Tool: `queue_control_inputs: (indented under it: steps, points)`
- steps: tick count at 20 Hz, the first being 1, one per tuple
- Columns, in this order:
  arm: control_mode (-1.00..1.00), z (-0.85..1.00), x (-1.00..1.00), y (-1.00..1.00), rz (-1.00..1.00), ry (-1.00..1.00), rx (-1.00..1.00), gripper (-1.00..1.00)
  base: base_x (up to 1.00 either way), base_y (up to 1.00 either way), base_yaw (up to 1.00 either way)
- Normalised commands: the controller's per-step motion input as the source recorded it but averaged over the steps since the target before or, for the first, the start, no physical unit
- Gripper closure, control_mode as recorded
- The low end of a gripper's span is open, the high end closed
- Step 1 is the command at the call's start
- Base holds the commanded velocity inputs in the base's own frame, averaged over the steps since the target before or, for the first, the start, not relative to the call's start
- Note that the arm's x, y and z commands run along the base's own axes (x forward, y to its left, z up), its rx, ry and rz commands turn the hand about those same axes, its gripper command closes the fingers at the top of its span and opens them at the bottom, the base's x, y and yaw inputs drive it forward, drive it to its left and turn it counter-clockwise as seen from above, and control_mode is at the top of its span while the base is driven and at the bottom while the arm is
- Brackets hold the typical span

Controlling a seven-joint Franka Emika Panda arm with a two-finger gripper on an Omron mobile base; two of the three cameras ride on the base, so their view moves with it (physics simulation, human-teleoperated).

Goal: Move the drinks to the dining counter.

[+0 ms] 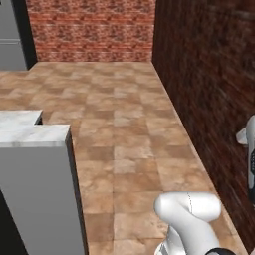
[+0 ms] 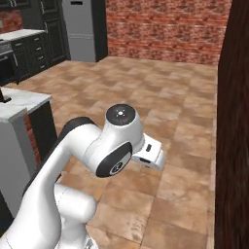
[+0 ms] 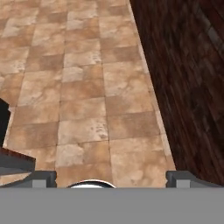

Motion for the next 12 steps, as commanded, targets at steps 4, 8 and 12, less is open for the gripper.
queue_control_inputs:
  steps: [4, 8, 12]
  points:
    - [1.0, 0.0, 0.0, 0.0, 0.0, 0.0, 0.0, -1.0, 1.0, -0.41, 0.0]
    - [1.0, 0.0, 0.0, 0.0, 0.0, 0.0, 0.0, -1.0, 1.0, -0.13, 0.03]
    - [1.0, 0.0, 0.0, 0.0, 0.0, 0.0, 0.0, -1.0, 1.0, 0.0, 0.06]
